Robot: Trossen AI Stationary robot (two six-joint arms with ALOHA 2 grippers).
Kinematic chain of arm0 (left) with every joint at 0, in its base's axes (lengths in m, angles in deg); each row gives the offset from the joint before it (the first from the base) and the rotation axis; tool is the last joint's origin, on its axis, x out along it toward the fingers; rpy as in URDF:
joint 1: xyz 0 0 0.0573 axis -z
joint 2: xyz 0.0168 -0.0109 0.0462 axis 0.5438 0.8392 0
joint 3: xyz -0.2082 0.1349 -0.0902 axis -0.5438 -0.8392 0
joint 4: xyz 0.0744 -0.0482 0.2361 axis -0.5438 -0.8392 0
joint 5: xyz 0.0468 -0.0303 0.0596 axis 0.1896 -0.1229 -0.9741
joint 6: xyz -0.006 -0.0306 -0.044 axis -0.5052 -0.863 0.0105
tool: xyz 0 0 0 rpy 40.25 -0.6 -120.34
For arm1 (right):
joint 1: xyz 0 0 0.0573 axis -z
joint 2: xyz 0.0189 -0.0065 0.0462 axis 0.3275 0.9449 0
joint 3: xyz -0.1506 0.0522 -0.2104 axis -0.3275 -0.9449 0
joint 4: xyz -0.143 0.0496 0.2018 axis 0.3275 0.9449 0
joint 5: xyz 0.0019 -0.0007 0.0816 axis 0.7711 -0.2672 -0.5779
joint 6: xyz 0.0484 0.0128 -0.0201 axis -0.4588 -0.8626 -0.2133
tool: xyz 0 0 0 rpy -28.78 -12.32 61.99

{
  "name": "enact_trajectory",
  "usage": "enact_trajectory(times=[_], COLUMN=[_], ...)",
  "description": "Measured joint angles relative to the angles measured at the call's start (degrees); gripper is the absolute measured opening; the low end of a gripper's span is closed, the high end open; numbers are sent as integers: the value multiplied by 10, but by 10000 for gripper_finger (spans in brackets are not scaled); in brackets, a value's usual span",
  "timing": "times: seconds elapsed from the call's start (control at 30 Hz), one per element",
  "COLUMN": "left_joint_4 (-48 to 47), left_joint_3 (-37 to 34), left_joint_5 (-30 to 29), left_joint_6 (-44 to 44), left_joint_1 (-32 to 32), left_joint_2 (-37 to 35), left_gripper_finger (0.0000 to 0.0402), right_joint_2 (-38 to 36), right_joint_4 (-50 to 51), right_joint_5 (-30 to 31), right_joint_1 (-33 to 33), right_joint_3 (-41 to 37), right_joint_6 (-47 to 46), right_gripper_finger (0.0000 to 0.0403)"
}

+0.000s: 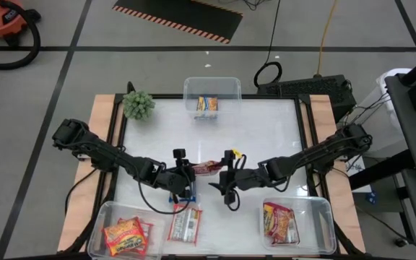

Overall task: Sort Maruchan noodles
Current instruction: Put the red noodle pack into the right transparent bin

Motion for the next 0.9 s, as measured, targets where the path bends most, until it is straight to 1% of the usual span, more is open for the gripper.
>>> enact_trajectory(times=[0.23,0.3,0.43,0.5,0.63,0.73,0.9], left_joint_4=[6,11,32,42,59,62,62], left_joint_3=[0,0,0,1,1,1,1], left_joint_5=[12,12,13,18,28,29,29], left_joint_6=[-1,2,14,14,22,22,22], left_joint_1=[3,5,7,7,7,7,7], left_joint_2=[0,0,0,0,0,-1,-1], left_gripper_finger=[152,152,152,152,152,152,152], right_joint_2=[1,2,2,2,2,2,2], right_joint_4=[2,3,-10,-20,-89,-125,-130], right_joint_5=[0,0,-2,-12,-59,-63,-63], right_joint_1=[13,14,22,28,37,38,39], right_joint_3=[-4,-11,-26,-37,-65,-77,-82], right_joint_6=[-6,-6,-11,-14,-2,11,29], right_gripper_finger=[346,355,358,359,348,330,286])
